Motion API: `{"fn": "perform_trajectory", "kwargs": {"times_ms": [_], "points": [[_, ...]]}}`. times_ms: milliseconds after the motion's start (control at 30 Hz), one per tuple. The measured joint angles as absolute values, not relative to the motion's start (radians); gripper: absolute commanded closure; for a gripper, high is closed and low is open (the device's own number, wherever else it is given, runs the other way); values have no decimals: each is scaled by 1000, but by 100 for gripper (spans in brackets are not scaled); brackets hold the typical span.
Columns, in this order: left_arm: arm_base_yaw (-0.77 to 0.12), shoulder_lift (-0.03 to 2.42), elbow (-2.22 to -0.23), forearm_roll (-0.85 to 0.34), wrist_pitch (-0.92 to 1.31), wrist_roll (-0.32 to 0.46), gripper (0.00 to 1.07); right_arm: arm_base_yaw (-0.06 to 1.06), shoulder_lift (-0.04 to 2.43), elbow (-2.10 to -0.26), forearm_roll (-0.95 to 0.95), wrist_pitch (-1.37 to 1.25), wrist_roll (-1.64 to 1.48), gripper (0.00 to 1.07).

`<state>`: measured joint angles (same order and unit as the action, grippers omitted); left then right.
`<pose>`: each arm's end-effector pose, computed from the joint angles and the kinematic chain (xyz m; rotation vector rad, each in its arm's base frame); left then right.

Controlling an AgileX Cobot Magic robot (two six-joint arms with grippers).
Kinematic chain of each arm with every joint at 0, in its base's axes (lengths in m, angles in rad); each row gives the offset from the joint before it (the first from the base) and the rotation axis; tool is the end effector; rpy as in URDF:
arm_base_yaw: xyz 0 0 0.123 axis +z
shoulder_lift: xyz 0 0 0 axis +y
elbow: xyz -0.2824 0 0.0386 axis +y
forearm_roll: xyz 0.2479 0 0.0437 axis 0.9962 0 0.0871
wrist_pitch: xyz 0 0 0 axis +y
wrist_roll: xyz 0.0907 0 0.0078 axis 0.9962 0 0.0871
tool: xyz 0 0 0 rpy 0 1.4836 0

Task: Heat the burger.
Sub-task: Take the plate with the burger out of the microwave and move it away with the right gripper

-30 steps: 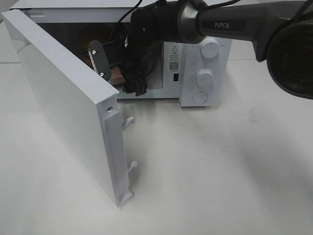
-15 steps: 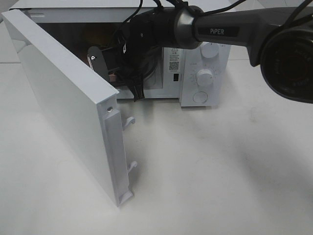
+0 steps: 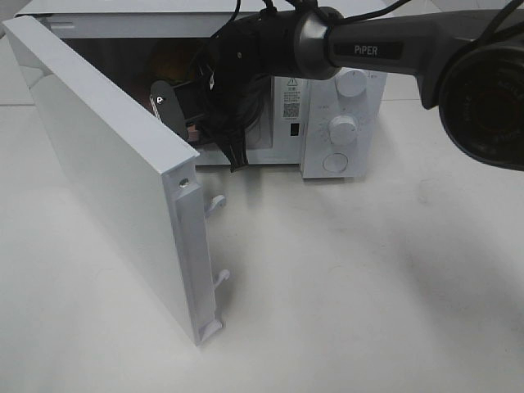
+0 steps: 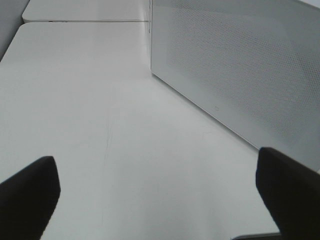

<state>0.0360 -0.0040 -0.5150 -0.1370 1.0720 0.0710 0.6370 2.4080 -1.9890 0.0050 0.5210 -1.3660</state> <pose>-0.0077 -0.0112 0.2810 0.0443 2.0299 -0.0962 0.4337 0.3211 0.1538 -2.0614 1.3242 -0.3231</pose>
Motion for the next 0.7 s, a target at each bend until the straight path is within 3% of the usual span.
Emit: {"fn": "perform_trajectory", "kwargs": {"times_ms": [700], "points": [[36,-4,-515,-137,1072,71,7,622,2196,-1693,208,505,-1818,107]]}}
